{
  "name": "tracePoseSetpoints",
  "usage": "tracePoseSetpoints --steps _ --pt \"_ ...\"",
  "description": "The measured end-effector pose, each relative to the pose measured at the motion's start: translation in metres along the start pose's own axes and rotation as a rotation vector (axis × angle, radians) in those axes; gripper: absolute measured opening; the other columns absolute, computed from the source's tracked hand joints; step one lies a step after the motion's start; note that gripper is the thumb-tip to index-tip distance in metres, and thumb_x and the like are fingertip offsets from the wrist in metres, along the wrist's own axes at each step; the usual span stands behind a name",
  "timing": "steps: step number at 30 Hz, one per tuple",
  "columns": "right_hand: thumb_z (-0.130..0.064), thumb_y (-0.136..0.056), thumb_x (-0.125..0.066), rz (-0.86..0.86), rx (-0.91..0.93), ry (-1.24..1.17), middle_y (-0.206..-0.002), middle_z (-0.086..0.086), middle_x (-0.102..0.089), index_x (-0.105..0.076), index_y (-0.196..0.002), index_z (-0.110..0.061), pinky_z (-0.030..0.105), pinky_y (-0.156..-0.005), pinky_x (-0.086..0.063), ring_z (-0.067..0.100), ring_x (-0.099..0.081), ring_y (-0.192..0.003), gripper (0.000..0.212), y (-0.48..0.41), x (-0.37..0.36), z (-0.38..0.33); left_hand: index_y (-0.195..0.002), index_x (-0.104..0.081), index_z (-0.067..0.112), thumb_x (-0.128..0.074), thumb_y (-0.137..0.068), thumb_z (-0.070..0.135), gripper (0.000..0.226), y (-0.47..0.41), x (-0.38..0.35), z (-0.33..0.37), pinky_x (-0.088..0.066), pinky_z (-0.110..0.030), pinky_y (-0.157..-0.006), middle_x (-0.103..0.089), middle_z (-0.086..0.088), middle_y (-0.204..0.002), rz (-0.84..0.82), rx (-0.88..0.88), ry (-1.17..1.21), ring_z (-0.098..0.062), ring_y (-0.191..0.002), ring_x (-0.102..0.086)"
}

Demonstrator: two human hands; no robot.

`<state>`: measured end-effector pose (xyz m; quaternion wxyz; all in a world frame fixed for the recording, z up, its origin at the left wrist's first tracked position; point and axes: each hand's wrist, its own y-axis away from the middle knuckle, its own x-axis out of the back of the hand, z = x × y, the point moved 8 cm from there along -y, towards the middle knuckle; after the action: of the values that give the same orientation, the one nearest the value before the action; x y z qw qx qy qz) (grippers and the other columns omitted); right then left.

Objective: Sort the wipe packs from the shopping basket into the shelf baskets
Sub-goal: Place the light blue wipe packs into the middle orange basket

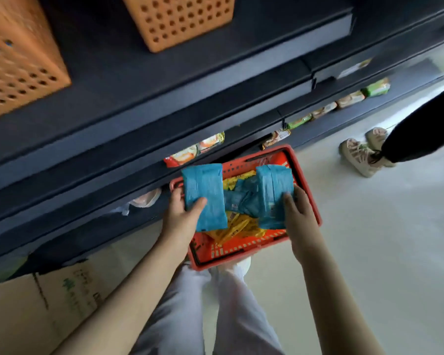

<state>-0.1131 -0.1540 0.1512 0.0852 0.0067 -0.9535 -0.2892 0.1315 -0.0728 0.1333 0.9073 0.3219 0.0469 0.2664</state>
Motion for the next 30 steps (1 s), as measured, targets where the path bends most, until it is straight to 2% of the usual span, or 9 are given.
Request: tracePoseSetpoints --steps 4,6,9,12,16,19,23,26,30 --pt "-0.057 -0.069 -0.077 -0.13 0.092 0.065 -0.114 0.002 -0.065 -0.05 -0.126 -0.019 0.033 -0.08 -0.058 0.013 -0.067 -0.099 0.073 0.059 -0.03 -0.07 -0.104 -0.064 0.021 -0.065 -0.086 0.026 0.019 0.066 0.029 0.049 -0.049 -0.031 -0.069 -0.068 -0.005 -0.096 0.006 0.091 0.356 -0.019 -0.081 -0.063" --pt "-0.054 -0.058 -0.084 -0.211 0.105 0.052 -0.114 0.003 -0.063 -0.048 -0.127 -0.02 0.029 -0.073 -0.058 0.015 -0.068 -0.098 0.085 0.082 -0.05 -0.096 -0.113 -0.066 0.023 -0.069 -0.077 0.041 0.04 0.094 0.041 0.073 -0.048 -0.029 -0.071 -0.071 0.004 -0.091 -0.071 0.094 0.487 -0.012 -0.08 -0.065" --pt "-0.04 -0.069 -0.081 -0.338 0.097 0.011 -0.111 0.004 -0.06 -0.048 -0.125 -0.027 0.038 -0.076 -0.059 0.02 -0.067 -0.094 0.066 0.116 -0.086 -0.131 -0.104 -0.064 0.026 -0.072 -0.071 0.046 0.04 0.124 0.072 0.104 -0.044 -0.024 -0.057 -0.065 0.011 -0.066 -0.153 0.048 0.564 -0.003 -0.055 -0.06" --pt "-0.055 -0.067 -0.079 -0.52 0.088 -0.106 -0.094 0.001 -0.058 -0.056 -0.117 -0.021 0.031 -0.062 -0.046 0.013 -0.055 -0.072 0.064 0.148 -0.13 -0.159 -0.099 -0.056 0.024 -0.082 -0.064 0.043 0.047 0.138 0.107 0.131 -0.037 -0.022 -0.045 -0.049 0.002 -0.071 -0.298 0.071 0.671 -0.01 -0.048 -0.044" --pt "-0.046 -0.09 -0.051 -0.674 -0.013 -0.433 -0.116 0.013 -0.066 -0.067 -0.118 -0.012 0.035 -0.082 -0.043 0.024 -0.063 -0.092 0.047 0.187 -0.199 -0.179 -0.116 -0.059 0.013 -0.068 -0.074 0.041 0.051 0.145 0.175 0.158 -0.039 -0.033 -0.061 -0.061 -0.011 -0.089 -0.354 0.067 0.759 -0.023 -0.064 -0.052" --pt "-0.047 -0.093 -0.04 -0.747 -0.042 -0.536 -0.13 0.016 -0.061 -0.053 -0.134 -0.017 0.044 -0.099 -0.04 0.031 -0.06 -0.118 0.052 0.217 -0.253 -0.181 -0.123 -0.06 0.014 -0.056 -0.079 0.042 0.052 0.145 0.231 0.166 -0.047 -0.042 -0.08 -0.069 -0.015 -0.113 -0.319 0.055 0.691 -0.032 -0.09 -0.065" --pt "-0.03 -0.097 -0.045 -0.737 -0.017 -0.48 -0.124 0.016 -0.065 -0.051 -0.133 -0.008 0.041 -0.093 -0.05 0.028 -0.064 -0.113 0.042 0.246 -0.305 -0.176 -0.129 -0.055 0.019 -0.051 -0.084 0.04 0.05 0.146 0.293 0.172 -0.039 -0.05 -0.108 -0.066 -0.015 -0.124 -0.328 0.019 0.655 -0.036 -0.116 -0.061" --pt "-0.027 -0.097 -0.052 -0.65 0.073 -0.306 -0.114 0.019 -0.069 -0.058 -0.123 -0.002 0.042 -0.084 -0.052 0.029 -0.067 -0.1 0.037 0.251 -0.324 -0.179 -0.12 -0.062 0.02 -0.053 -0.091 0.037 0.035 0.141 0.329 0.175 -0.048 -0.047 -0.097 -0.072 -0.011 -0.113 -0.262 0.021 0.649 -0.029 -0.104 -0.069" --pt "-0.025 -0.094 -0.056 -0.59 0.28 -0.107 -0.107 0.005 -0.073 -0.059 -0.12 -0.015 0.033 -0.076 -0.057 0.021 -0.07 -0.098 0.028 0.258 -0.34 -0.204 -0.103 -0.069 0.023 -0.058 -0.092 0.036 0.02 0.13 0.361 0.188 -0.053 -0.036 -0.076 -0.077 -0.004 -0.095 -0.145 -0.021 0.519 -0.022 -0.092 -0.071"
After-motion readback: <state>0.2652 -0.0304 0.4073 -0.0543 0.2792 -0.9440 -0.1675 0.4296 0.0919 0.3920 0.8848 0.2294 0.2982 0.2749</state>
